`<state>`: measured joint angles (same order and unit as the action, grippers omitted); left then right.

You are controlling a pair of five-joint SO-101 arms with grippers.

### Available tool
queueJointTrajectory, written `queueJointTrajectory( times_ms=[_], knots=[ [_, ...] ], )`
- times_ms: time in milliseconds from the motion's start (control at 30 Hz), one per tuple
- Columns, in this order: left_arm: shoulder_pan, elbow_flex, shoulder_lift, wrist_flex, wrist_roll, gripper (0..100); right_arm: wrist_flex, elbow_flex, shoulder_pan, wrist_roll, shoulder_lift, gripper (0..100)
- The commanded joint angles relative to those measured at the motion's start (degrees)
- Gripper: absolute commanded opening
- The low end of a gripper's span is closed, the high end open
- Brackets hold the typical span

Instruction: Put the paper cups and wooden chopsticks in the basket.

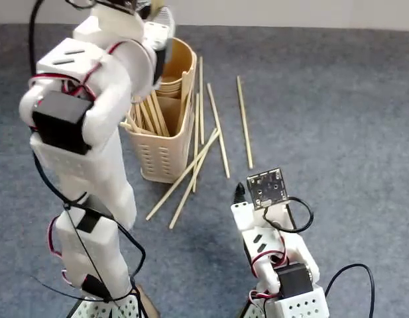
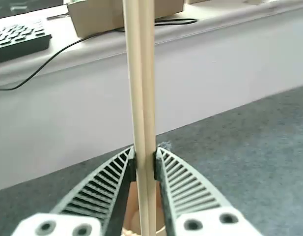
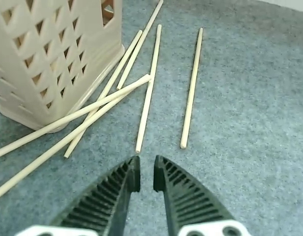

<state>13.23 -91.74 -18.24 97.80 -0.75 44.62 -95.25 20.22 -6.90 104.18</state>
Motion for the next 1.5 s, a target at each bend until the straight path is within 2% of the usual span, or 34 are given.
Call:
queueJointTrajectory(
  times_ms=[0,67,200,400,600,733,900,1033,1133,1233,1367,1467],
  knots=[
    [1.9,-3.7,0.3,-0.6,0.5,0,-0.9,-3.6,0.3,-0.8,0.9,6.3],
    [1.7,-3.7,-1.4,-0.8,0.4,3,-0.9,-3.6,0.3,-0.8,0.9,6.3],
    [0.0,-3.7,-5.4,-2.2,0.5,16,-0.9,-3.6,0.3,-0.8,0.9,6.3],
    [-4.3,-3.7,-9.9,-3.1,0.7,14,-0.9,-3.6,0.3,-0.8,0.9,6.3],
    [-8.7,-3.7,-6.9,-3.1,0.8,15,-0.6,-3.6,0.3,-0.8,0.9,6.3],
    [-21.7,-3.7,-0.2,2.1,0.8,11,2.6,0.2,-2.1,-0.9,0.9,6.3],
    [-48.5,0.9,5.6,3.1,0.9,10,5.1,5.4,-3.6,-3.1,0.8,6.3],
    [-56.9,18.5,3.6,3.3,0.8,10,4.6,10.0,-3.6,-3.2,-4.4,6.3],
    [-57.0,38.5,1.5,3.1,0.5,10,2.0,17.5,-3.4,-3.2,-15.3,6.3],
    [-51.9,56.3,-1.5,2.8,0.7,14,-1.5,28.2,-3.4,-3.3,-31.6,6.3],
    [-45.1,70.6,-5.7,-4.9,1.1,22,-2.5,46.8,-3.4,-3.3,-56.6,6.7],
    [-44.1,77.1,-7.3,-11.3,6.4,23,-2.5,58.7,-3.4,-3.3,-73.0,8.6]
  ],
)
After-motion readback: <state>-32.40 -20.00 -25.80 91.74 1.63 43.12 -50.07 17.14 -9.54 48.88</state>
